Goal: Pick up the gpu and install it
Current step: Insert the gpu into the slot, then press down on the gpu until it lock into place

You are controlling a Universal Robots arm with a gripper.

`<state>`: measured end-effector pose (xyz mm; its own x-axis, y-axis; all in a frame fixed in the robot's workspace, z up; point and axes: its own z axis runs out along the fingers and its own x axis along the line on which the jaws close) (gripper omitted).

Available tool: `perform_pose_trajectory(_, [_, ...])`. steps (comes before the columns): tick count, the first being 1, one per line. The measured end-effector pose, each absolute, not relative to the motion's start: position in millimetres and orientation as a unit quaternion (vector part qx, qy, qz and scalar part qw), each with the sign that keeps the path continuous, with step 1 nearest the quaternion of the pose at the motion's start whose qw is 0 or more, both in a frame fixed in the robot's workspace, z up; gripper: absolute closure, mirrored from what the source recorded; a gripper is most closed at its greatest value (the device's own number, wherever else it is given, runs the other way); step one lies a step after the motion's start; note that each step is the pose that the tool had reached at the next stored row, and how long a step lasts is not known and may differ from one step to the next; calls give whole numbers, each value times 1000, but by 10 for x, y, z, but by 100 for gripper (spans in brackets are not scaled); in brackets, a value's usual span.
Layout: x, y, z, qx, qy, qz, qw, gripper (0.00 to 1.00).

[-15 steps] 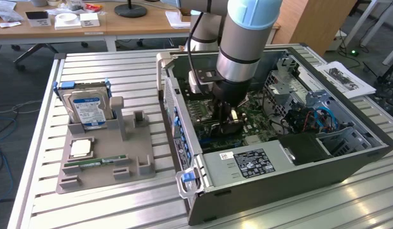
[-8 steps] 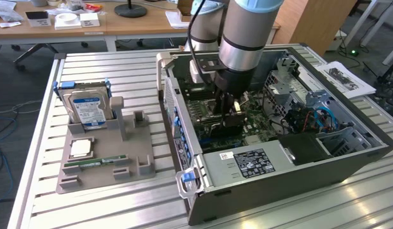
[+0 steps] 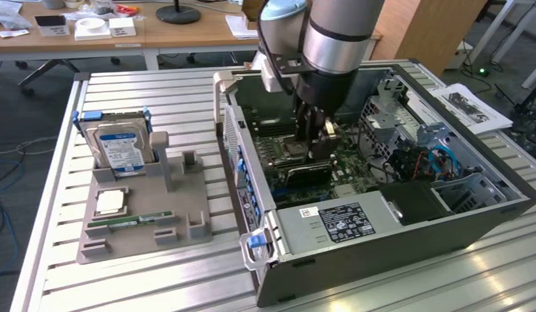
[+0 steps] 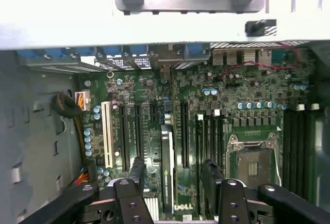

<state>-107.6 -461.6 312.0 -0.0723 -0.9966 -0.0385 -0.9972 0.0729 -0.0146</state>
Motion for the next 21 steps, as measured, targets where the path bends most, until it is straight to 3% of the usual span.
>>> perform_pose_trajectory(12, [-1076,-4616,3439,-681,732,7,19,42])
perform_pose_trajectory(21, [-1076,-4616,3471,-681,732,7,19,42])
